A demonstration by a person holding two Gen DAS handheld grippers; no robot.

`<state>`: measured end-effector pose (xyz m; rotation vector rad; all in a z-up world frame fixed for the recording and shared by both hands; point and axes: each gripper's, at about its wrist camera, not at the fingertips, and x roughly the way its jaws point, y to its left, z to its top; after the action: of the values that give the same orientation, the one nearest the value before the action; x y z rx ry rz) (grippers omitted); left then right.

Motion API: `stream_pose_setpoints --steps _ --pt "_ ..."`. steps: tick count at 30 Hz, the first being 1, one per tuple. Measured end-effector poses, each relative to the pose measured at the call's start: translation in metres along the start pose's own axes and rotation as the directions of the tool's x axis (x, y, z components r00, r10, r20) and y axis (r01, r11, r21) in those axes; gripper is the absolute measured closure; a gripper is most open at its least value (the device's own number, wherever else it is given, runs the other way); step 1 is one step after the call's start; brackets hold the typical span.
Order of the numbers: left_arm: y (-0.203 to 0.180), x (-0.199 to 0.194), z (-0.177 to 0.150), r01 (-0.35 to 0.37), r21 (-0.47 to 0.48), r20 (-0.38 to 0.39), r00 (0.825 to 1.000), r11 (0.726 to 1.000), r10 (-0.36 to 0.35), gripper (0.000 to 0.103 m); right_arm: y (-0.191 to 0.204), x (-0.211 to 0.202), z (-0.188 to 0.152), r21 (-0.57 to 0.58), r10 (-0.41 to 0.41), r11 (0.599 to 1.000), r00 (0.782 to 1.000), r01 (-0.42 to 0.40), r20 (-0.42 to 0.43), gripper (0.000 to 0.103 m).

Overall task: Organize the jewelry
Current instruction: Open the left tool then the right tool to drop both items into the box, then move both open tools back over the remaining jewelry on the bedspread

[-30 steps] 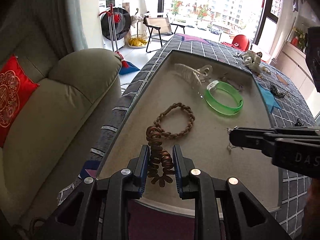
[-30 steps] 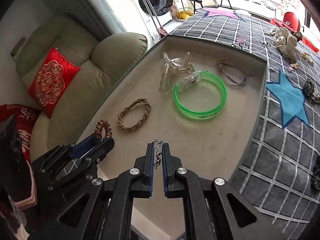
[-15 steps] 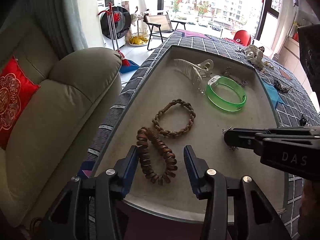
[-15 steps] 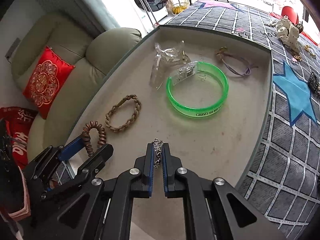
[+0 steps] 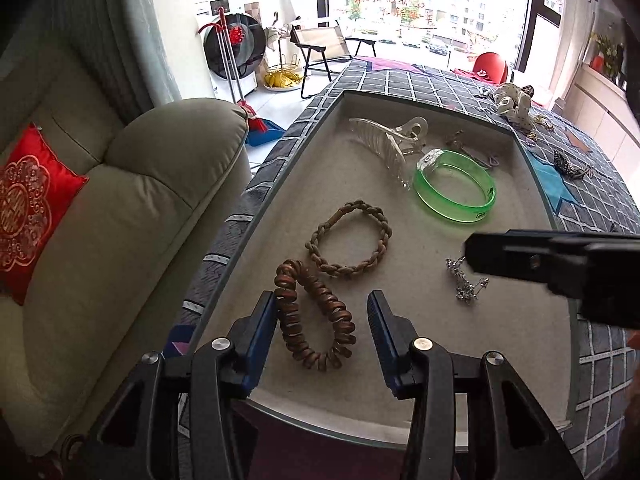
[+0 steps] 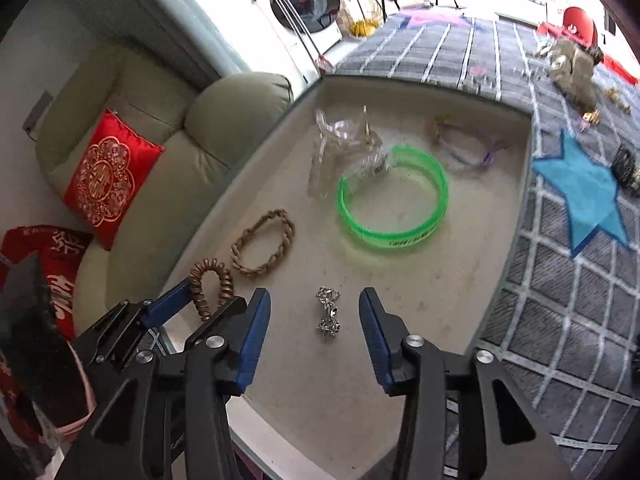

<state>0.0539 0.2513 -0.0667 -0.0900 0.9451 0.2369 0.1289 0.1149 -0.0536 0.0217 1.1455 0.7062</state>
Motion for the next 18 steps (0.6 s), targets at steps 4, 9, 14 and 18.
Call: stream_pose_setpoints --steps 4,9,14,18 --pt "0.0 -0.009 0.002 -0.009 -0.008 0.038 0.999 1.0 0.009 0.0 -0.006 -0.019 0.0 0.021 -0.004 1.0 0.999 0.003 0.042 0.053" --pt "-0.004 -0.02 0.006 -0.013 0.008 0.067 0.998 1.0 0.013 0.0 -0.013 -0.037 -0.005 0.044 -0.022 0.999 0.997 0.019 0.07 0.053" --pt "-0.01 -0.028 0.004 -0.018 0.019 0.076 0.997 1.0 0.017 0.0 -0.022 -0.051 -0.014 0.054 -0.034 0.998 0.996 0.03 0.085 0.047" --pt "-0.016 -0.034 0.002 -0.021 0.031 0.082 0.996 0.999 0.018 0.0 -0.029 -0.061 -0.022 0.068 -0.031 0.997 0.995 0.025 0.092 0.041"
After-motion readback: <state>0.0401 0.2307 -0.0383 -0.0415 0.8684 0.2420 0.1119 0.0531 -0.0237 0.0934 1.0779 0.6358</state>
